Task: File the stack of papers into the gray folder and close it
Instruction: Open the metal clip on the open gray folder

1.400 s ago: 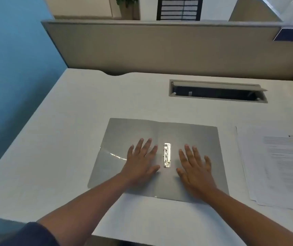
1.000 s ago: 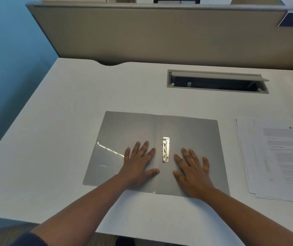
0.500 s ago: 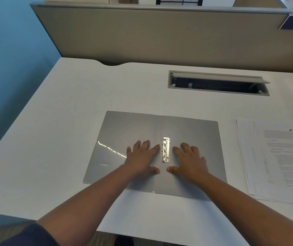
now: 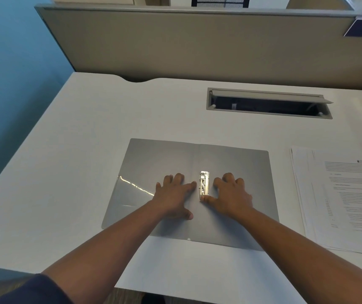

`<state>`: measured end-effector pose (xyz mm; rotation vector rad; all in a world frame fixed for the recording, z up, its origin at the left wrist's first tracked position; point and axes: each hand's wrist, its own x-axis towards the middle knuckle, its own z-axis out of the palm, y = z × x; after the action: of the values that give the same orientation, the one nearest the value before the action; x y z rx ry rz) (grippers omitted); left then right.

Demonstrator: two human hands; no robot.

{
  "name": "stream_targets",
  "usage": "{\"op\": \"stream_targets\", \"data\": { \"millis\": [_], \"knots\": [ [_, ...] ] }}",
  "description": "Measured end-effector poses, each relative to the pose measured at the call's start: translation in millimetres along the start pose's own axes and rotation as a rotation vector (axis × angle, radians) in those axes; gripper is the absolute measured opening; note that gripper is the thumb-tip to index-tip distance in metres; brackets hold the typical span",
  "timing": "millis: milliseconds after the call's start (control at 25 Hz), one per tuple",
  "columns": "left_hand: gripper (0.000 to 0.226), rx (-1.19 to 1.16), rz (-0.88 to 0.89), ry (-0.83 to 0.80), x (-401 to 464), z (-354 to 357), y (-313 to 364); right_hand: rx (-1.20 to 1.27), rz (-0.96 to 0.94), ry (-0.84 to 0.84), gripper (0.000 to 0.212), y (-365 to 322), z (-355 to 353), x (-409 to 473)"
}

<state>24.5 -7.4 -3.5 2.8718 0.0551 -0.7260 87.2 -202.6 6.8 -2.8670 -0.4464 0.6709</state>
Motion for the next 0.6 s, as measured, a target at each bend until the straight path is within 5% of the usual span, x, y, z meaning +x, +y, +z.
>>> {"op": "stream_targets", "data": {
  "millis": [600],
  "knots": [
    [0.099,-0.015,-0.018,0.004,-0.9,-1.5,3.8,0.029,0.057,-0.01,0.071,-10.2,-8.7,-2.4]
  ]
}}
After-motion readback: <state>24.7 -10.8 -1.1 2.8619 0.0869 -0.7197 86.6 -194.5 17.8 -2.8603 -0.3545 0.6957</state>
